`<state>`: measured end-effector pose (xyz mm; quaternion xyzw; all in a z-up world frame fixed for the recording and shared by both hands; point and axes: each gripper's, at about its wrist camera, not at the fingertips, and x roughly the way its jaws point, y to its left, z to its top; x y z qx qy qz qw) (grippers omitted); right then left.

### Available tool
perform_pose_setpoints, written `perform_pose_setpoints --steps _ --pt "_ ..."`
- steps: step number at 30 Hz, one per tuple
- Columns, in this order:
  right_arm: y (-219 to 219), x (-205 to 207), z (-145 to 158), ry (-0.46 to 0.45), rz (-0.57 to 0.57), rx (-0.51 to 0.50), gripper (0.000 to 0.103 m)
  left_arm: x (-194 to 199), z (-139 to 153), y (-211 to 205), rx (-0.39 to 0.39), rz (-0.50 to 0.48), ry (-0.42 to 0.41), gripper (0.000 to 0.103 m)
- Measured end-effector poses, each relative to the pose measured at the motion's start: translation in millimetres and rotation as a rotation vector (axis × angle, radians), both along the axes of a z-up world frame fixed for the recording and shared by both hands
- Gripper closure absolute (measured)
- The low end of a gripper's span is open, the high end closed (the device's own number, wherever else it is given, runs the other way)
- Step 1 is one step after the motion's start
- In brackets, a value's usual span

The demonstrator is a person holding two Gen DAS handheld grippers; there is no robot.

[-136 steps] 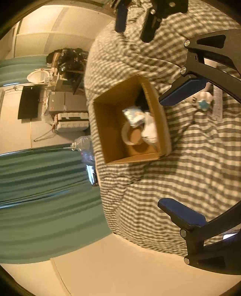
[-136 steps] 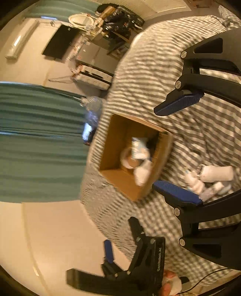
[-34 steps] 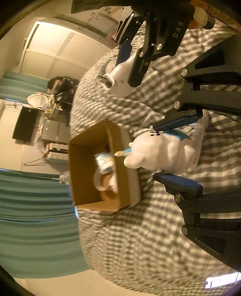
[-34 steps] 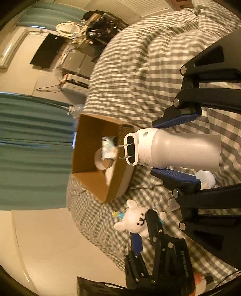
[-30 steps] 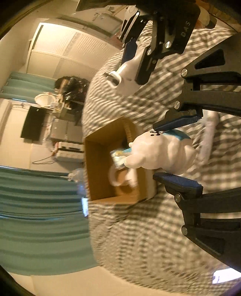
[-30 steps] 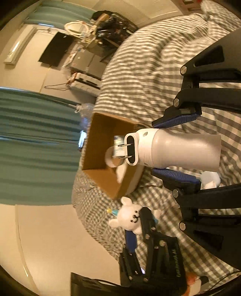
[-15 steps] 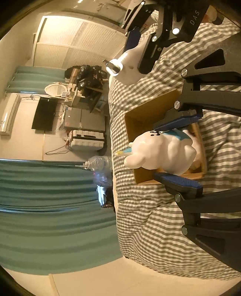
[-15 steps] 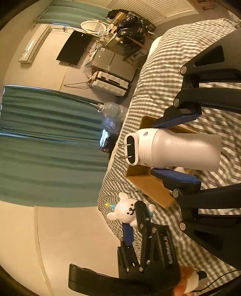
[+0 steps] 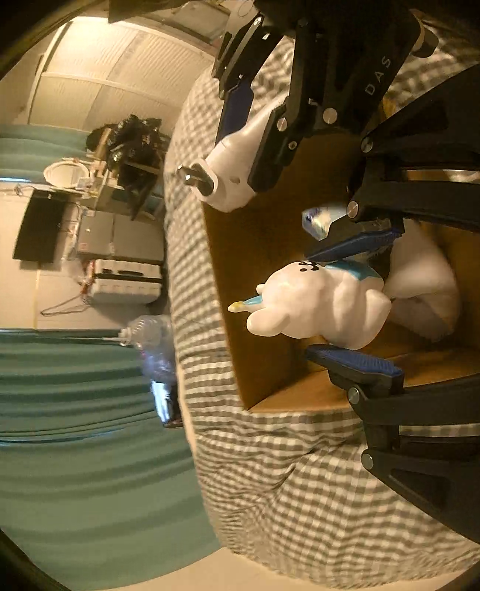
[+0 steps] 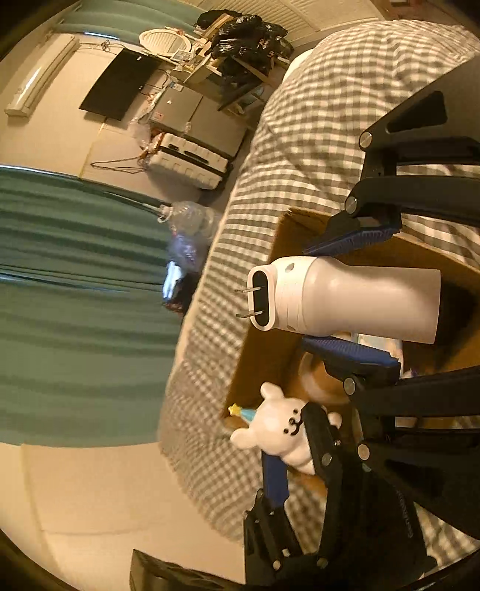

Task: Organize objects
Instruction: 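Lower the cat figurine into the box with the left tool while the right tool lowers the bottle in, then open both tools and lift them away from the box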

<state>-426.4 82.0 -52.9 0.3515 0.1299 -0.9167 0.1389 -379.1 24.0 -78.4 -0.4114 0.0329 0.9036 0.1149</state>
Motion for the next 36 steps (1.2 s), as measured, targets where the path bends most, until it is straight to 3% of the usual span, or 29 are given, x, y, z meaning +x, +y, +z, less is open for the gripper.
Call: perform_pose_setpoints --steps 6,16,18,20,27,29,36 --pt "4 -12 -25 -0.039 0.015 -0.012 0.059 -7 -27 -4 -0.006 -0.006 -0.042 0.056" --pt "6 1 -29 -0.054 0.018 -0.032 0.059 2 -28 -1 -0.004 -0.022 -0.043 0.052" --pt "5 13 -21 -0.034 0.032 -0.058 0.056 6 -21 0 -0.006 -0.021 -0.033 0.041" --pt "7 23 -10 -0.003 0.034 -0.066 0.044 12 -11 0 -0.007 -0.027 -0.023 0.025" --pt "11 56 40 0.065 0.035 -0.077 0.037 40 31 2 -0.053 -0.020 0.032 0.019" --pt "12 69 55 0.091 0.030 -0.064 0.033 49 44 -2 -0.055 -0.010 0.054 0.007" --pt "11 117 99 0.149 0.044 -0.020 0.029 86 92 -11 -0.045 0.023 0.128 0.003"
